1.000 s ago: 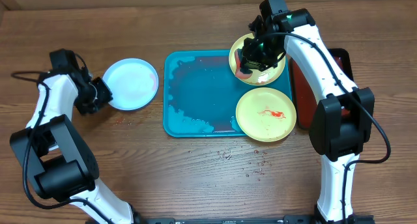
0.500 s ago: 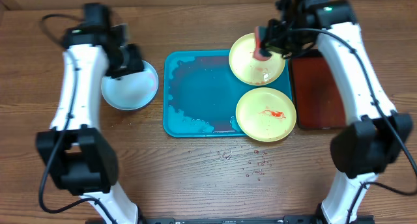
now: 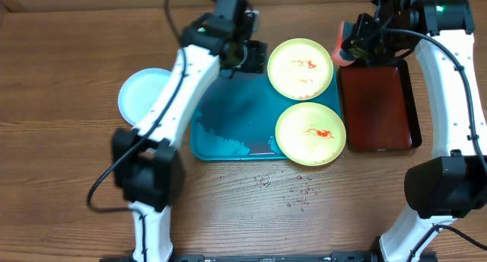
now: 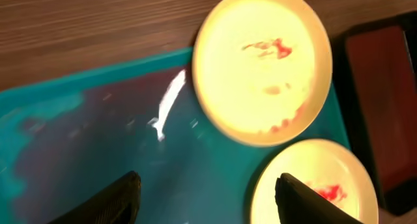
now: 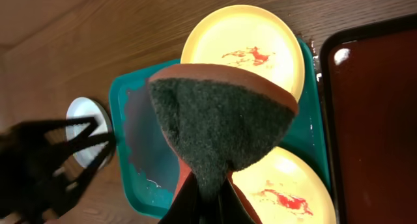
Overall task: Clean dirty plates on tray and stack at the side
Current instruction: 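Grasp the upper yellow plate rim with the left gripper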
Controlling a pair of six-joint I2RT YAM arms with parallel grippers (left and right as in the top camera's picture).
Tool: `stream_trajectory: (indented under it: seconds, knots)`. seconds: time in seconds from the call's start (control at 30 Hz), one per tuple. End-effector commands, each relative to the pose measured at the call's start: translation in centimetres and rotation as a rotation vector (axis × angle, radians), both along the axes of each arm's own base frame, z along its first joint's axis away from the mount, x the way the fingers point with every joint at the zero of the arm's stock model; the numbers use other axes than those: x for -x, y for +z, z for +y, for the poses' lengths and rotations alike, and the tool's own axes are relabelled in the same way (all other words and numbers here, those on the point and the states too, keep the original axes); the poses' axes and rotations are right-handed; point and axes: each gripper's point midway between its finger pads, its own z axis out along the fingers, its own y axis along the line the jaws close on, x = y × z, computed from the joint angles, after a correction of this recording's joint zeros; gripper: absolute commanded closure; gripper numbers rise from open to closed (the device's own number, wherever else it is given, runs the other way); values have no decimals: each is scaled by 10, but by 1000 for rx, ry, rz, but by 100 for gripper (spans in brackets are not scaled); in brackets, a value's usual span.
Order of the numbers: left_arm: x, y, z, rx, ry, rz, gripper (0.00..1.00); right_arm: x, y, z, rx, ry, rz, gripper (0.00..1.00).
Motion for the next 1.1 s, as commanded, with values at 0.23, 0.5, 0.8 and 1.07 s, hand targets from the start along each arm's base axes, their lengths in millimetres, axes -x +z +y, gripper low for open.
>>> stream_trajectory:
  seconds: [0.23, 0.5, 0.8, 1.07]
  knots:
    - [-23, -77, -47, 24, 86, 119, 44, 9, 14, 4, 23, 14, -18, 96]
    - [-30, -108, -46, 12, 144, 150, 56, 12, 12, 5, 30, 17, -7, 96]
    - [-32, -129, -46, 9, 170, 171, 78, 13, 10, 1, 54, 7, 1, 96]
    - [-34, -132, -43, -15, 183, 161, 78, 12, 9, 0, 60, 4, 1, 96]
